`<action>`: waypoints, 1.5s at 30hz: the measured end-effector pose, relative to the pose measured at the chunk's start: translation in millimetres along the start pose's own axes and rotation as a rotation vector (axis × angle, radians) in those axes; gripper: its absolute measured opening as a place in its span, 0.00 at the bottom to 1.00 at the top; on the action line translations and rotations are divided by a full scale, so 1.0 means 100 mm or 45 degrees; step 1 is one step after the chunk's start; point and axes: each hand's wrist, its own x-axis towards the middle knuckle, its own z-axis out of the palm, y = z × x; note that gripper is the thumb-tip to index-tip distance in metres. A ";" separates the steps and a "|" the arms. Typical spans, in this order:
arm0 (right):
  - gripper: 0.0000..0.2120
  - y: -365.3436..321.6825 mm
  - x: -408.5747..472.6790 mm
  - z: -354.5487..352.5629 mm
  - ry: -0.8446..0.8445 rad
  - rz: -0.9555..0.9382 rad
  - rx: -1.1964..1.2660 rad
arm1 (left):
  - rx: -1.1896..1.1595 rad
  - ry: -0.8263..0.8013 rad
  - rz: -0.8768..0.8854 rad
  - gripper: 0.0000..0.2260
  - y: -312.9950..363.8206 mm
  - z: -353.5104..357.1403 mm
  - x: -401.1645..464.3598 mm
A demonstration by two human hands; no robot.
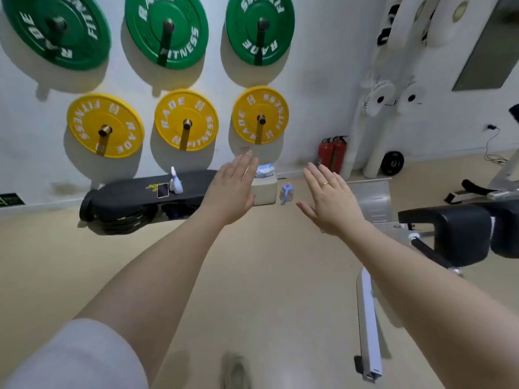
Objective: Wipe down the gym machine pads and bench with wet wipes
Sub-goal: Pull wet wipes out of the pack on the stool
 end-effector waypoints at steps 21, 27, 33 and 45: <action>0.28 1.16 3.90 2.27 -0.548 0.043 0.155 | -0.264 -0.429 -0.152 0.30 -1.90 2.52 3.18; 0.28 1.99 5.20 2.97 -0.671 0.015 0.169 | -0.340 -0.476 -0.253 0.29 -2.13 3.27 4.59; 0.27 2.43 6.41 3.47 -0.755 -0.047 0.182 | -0.446 -0.514 -0.380 0.28 -2.44 3.78 5.57; 0.21 2.60 8.13 5.02 -1.110 -0.011 0.266 | -0.651 -0.681 -0.527 0.28 -3.61 5.19 7.11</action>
